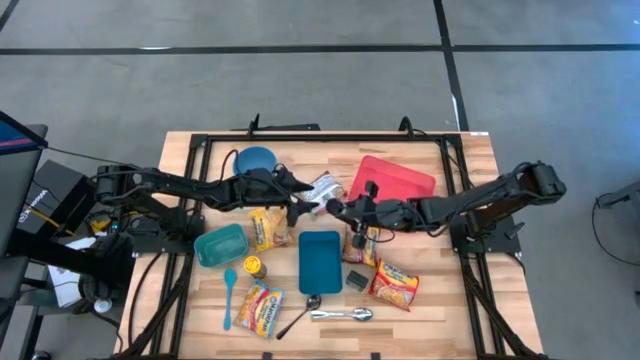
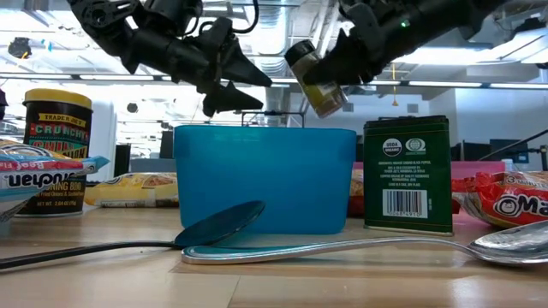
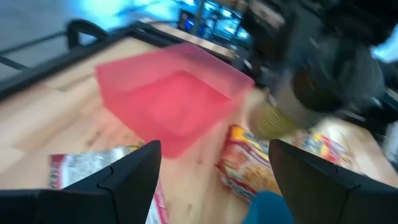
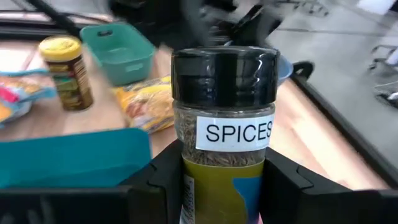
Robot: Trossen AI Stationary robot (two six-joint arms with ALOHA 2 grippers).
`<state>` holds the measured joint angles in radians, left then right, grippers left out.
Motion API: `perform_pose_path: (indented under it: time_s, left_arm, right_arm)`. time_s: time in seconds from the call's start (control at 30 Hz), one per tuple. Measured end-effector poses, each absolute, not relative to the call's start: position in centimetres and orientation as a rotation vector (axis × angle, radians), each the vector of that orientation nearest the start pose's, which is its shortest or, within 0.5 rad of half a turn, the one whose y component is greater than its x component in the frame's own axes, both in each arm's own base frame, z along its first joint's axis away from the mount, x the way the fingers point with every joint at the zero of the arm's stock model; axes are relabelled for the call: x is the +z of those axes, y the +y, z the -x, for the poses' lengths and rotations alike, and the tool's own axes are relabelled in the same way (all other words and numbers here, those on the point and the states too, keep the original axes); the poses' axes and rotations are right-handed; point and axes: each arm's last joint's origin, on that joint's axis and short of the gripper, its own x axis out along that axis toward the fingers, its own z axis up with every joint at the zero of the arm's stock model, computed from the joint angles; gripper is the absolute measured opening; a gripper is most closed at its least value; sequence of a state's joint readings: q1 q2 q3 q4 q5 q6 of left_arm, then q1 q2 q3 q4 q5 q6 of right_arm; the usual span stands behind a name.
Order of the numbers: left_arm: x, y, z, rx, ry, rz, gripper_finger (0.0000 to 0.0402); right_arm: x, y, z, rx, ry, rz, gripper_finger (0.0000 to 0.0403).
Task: Pick & Place Food Item
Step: Put the green seasoning bottle into the blue bin
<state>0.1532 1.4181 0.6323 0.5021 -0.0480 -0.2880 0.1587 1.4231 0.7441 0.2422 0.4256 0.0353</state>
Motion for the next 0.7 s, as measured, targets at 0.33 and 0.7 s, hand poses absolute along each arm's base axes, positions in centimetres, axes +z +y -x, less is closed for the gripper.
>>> perform_pose_path:
  time_s: [0.33, 0.7]
  left_arm:
    - [21.1, 5.0, -28.4, 0.394, 0.197, 0.210, 0.0292]
    - [21.2, 5.0, -28.5, 0.392, 0.191, 0.172, 0.0292]
  right_arm:
    - [19.5, 5.4, -31.4, -0.118, 0.357, 0.074, 0.0145]
    - [16.8, 5.3, -33.6, -0.067, 0.254, -0.060, 0.0146]
